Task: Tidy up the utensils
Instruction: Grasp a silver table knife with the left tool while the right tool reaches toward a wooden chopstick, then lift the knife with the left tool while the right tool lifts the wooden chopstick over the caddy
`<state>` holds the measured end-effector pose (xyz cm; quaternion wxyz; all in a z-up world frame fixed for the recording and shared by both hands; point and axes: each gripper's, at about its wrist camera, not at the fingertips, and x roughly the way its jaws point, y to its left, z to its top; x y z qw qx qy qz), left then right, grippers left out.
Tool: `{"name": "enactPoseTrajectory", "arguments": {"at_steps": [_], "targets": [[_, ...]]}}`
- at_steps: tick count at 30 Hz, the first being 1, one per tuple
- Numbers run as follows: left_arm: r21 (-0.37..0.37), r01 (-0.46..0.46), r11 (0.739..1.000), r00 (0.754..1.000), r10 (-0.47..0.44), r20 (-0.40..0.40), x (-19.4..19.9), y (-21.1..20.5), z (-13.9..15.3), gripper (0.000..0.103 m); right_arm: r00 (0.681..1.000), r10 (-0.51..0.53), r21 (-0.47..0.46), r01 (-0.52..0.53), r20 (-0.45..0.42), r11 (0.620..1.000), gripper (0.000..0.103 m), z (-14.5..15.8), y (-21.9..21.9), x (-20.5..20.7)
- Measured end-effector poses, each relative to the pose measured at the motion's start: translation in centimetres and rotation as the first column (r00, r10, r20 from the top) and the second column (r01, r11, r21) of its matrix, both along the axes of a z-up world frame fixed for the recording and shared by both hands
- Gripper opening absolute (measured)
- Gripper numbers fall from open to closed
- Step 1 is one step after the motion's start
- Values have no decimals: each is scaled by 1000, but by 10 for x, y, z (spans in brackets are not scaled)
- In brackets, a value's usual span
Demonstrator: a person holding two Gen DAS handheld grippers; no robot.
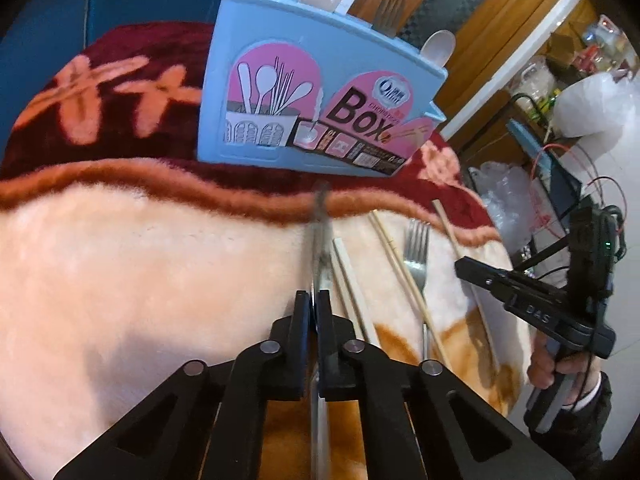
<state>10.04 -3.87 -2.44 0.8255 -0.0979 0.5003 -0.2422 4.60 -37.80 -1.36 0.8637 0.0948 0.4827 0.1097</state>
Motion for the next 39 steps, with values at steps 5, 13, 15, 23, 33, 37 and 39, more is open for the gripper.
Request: {"name": "enactPoseTrajectory", "arguments": {"at_steps": [5, 13, 15, 23, 33, 37, 39], "targets": [[-27, -16, 1000, 997, 18, 79, -9, 6, 14, 2, 998, -15, 77, 10, 67, 997, 7, 8, -5, -8], [-76, -32, 997, 969, 50, 243, -16, 10, 53, 2, 964, -5, 137, -33, 266, 990, 7, 45, 3, -23], [-79, -39, 996, 953, 61, 295, -15, 9, 65, 2, 949, -4, 140, -43, 315, 989, 6, 55, 5, -26], [-147, -104, 984, 899, 157, 410, 5, 15, 100, 2, 914, -5, 176, -73, 406, 982, 7, 75, 13, -29], [-118, -197, 973, 907, 227, 354, 22, 19, 64, 2, 918, 0, 183, -79, 397, 980, 7, 68, 13, -26], [-103, -199, 975, 920, 222, 322, 28, 19, 52, 3, 916, -1, 183, -79, 402, 980, 7, 70, 12, -27], [-97, -187, 978, 920, 209, 331, 27, 18, 52, 2, 915, 0, 182, -80, 404, 980, 7, 70, 12, -26]]}}
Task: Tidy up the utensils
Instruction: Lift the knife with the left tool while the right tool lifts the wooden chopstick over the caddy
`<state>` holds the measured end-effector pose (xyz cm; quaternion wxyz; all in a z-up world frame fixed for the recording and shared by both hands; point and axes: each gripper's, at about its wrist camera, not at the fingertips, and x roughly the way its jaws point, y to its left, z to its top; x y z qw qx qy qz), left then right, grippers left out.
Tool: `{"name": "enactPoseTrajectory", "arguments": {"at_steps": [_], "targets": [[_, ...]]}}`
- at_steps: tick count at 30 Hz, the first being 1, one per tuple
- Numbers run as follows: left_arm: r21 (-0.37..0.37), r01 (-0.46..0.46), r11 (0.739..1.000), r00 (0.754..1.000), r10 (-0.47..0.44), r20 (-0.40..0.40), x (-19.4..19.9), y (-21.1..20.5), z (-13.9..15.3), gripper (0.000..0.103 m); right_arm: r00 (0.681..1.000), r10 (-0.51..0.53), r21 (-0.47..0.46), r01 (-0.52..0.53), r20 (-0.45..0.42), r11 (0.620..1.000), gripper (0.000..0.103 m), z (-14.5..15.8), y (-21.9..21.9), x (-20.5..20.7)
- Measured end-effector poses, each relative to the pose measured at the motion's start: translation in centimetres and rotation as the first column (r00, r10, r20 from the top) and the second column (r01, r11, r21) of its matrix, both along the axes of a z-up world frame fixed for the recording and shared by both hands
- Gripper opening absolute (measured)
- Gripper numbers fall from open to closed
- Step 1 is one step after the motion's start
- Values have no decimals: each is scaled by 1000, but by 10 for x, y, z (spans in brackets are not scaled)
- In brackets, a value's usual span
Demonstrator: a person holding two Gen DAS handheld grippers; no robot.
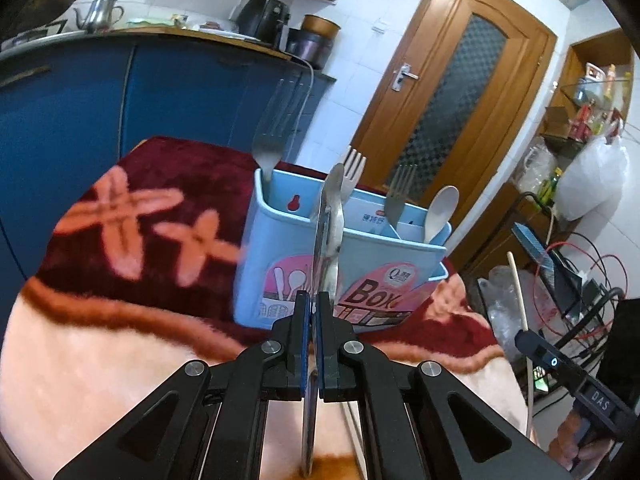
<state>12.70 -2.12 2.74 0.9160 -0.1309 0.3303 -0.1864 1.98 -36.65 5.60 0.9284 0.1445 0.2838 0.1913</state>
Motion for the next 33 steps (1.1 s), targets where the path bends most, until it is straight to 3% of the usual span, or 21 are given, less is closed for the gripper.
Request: {"name": "enactPoseTrajectory", "arguments": {"at_steps": [5, 14, 23, 29, 33], "targets": [[-16, 28, 999, 999, -27, 35, -7, -1, 8, 1, 1000, 6, -1, -6, 9, 1000, 7, 2, 2, -1], [-34, 6, 999, 976, 1, 217, -20, 7, 63, 1, 999, 11, 27, -12, 32, 1000, 7, 7, 4, 3], [-47, -108, 993, 896, 117, 429, -2, 20, 117, 1, 1000, -4, 46, 2, 27, 999, 7, 6, 3, 11], [-52, -177, 983, 840, 178, 512, 13, 15, 113, 1, 999, -17, 58, 14, 49, 998, 7, 11, 1, 24], [-62, -188, 980, 834, 192, 517, 24, 13, 100, 1, 996, -23, 67, 17, 85, 998, 7, 22, 2, 39]]}}
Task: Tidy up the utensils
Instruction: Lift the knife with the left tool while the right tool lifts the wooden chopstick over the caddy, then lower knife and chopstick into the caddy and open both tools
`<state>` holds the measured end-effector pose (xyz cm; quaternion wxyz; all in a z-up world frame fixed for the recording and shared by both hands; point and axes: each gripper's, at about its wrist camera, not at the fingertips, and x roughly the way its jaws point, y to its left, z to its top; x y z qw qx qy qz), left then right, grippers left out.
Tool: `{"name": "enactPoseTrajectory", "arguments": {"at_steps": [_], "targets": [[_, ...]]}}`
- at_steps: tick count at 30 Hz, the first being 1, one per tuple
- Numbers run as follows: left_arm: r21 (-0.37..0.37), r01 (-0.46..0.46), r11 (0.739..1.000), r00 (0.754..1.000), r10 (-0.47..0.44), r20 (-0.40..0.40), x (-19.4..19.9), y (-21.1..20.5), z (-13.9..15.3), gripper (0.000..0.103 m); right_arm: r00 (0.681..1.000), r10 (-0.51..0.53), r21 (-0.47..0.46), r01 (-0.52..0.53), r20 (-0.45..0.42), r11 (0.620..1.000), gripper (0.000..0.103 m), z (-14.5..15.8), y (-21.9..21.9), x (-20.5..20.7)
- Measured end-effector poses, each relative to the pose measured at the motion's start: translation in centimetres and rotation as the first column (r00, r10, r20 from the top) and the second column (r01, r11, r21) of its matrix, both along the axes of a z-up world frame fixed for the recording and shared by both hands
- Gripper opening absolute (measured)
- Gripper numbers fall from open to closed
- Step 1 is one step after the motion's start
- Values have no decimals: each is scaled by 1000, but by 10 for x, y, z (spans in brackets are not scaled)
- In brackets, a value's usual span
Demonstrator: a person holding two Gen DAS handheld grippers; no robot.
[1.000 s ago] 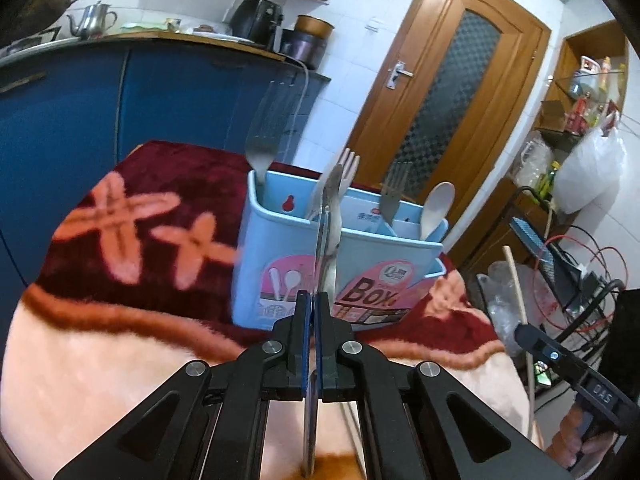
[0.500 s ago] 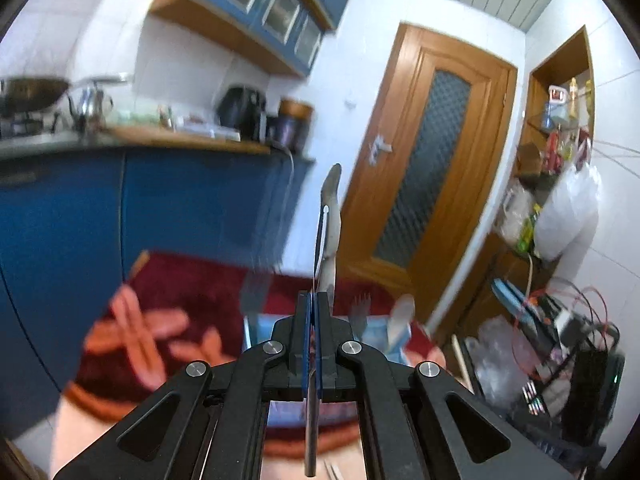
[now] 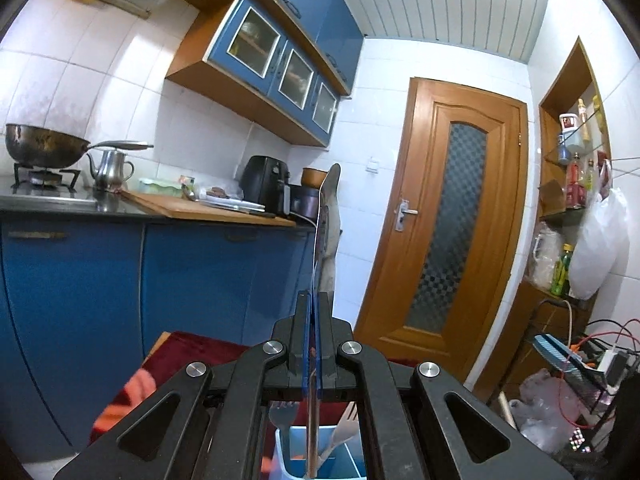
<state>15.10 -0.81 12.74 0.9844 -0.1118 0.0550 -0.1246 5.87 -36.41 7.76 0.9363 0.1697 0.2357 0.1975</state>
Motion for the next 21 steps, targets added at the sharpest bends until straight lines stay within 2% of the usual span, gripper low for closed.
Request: {"name": "enactPoseTrajectory", "arguments": {"at_steps": [6, 11, 16, 21], "targets": [[1, -30, 1000, 999, 30, 16, 8, -3, -19, 1, 996, -19, 27, 17, 85, 999, 7, 16, 7, 33], [-9, -15, 1000, 1000, 15, 9, 13, -3, -29, 1, 985, -40, 37, 35, 166, 999, 7, 25, 16, 64], [5, 2, 1000, 1000, -2, -26, 17, -9, -46, 1, 969, -54, 13, 53, 241, 999, 7, 28, 30, 89], [5, 11, 1000, 1000, -11, -26, 15, -9, -50, 1, 955, -67, -30, 79, 289, 996, 7, 18, 40, 102]]}}
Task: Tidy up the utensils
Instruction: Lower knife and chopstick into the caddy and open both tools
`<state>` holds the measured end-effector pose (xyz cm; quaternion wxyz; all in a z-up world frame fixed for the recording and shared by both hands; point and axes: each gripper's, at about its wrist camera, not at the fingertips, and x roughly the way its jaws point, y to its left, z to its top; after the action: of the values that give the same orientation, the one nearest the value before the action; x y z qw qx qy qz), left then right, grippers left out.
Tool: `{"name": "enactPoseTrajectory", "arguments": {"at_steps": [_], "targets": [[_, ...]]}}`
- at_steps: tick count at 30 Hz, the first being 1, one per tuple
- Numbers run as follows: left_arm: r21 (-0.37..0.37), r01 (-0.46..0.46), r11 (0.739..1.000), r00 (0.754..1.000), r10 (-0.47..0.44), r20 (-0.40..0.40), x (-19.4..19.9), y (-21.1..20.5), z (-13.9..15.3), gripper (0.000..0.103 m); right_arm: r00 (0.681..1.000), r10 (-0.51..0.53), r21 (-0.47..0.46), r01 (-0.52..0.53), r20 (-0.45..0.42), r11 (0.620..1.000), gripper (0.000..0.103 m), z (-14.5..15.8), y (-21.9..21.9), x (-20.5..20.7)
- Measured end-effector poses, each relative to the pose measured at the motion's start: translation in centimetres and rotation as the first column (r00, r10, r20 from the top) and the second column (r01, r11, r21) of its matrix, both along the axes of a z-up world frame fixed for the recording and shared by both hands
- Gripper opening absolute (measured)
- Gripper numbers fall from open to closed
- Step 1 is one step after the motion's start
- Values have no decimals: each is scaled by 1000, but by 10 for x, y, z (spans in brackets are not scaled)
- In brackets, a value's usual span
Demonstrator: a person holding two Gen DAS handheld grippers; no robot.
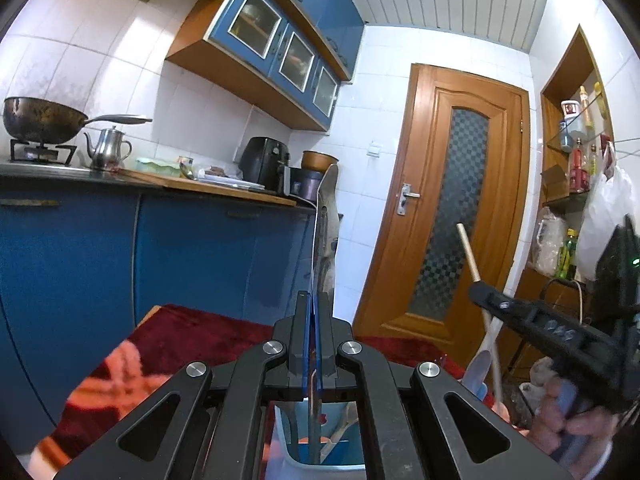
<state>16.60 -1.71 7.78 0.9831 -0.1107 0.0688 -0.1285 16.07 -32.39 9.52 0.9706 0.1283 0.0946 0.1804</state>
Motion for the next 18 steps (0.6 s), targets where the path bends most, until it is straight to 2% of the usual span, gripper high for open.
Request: {"name": "enactPoseTrajectory", "arguments": {"at_steps": [9, 10, 13, 15, 18], "targets": [[3, 11, 1000, 1000, -11, -13, 1, 1, 0, 1, 1000, -13, -83, 12, -12, 996, 8, -15, 8, -1], [5, 10, 1000, 1000, -10, -15, 0, 0, 0, 2, 1000, -11, -91, 10, -13, 996, 11, -15, 9, -3], [2, 20, 1000, 999, -20, -26, 1, 0, 2, 12, 1000, -5, -95, 4, -16, 995, 26, -12, 10, -7], [1, 22, 1000, 999, -22, -34, 0, -2, 3, 24, 1000, -5, -92, 3, -20, 996, 26, -9, 9, -11], [1, 44, 999, 997, -44, -60, -2, -4, 6, 25, 1000, -4, -89, 1, -30, 996, 31, -4, 8, -20]]}}
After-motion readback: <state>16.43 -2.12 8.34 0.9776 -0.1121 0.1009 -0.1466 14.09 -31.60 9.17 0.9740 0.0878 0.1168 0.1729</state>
